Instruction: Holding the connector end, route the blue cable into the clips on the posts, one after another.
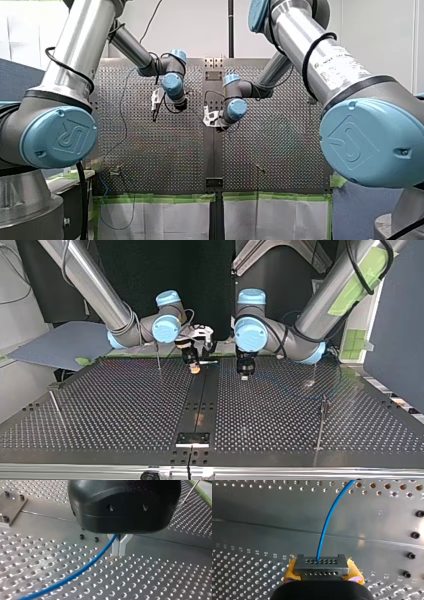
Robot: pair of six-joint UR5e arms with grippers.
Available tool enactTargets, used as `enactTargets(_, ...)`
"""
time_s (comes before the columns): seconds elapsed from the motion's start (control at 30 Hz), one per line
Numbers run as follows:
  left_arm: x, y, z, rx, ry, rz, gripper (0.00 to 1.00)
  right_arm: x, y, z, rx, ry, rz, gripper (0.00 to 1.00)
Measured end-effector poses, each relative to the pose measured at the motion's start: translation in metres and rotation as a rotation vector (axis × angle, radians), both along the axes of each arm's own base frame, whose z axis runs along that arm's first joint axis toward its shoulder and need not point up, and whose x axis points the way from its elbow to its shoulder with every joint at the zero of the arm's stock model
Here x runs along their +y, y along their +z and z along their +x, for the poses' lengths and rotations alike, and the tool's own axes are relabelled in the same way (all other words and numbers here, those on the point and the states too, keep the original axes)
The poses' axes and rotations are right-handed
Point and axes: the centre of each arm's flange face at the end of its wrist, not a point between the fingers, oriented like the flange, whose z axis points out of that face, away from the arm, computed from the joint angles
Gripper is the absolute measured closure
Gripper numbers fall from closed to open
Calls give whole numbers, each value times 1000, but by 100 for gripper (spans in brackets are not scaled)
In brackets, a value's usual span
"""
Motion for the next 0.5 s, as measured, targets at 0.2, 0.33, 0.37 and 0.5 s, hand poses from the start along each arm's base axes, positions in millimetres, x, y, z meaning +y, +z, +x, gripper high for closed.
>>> enactTargets(0.2, -9, -24, 0, 32, -4, 19, 100, 3, -14, -6, 4, -3, 1, 100)
enactTargets(0.33, -14, -35, -3, 39, -8, 18, 100, 8, -28, -13, 13, -7, 12, 100)
enactTargets(0.37, -14, -37, -4, 39, -8, 16, 100, 9, -31, -15, 16, -8, 14, 100)
enactTargets(0.5, -13, -48, -8, 38, -9, 9, 100, 11, -43, -22, 16, -14, 17, 100)
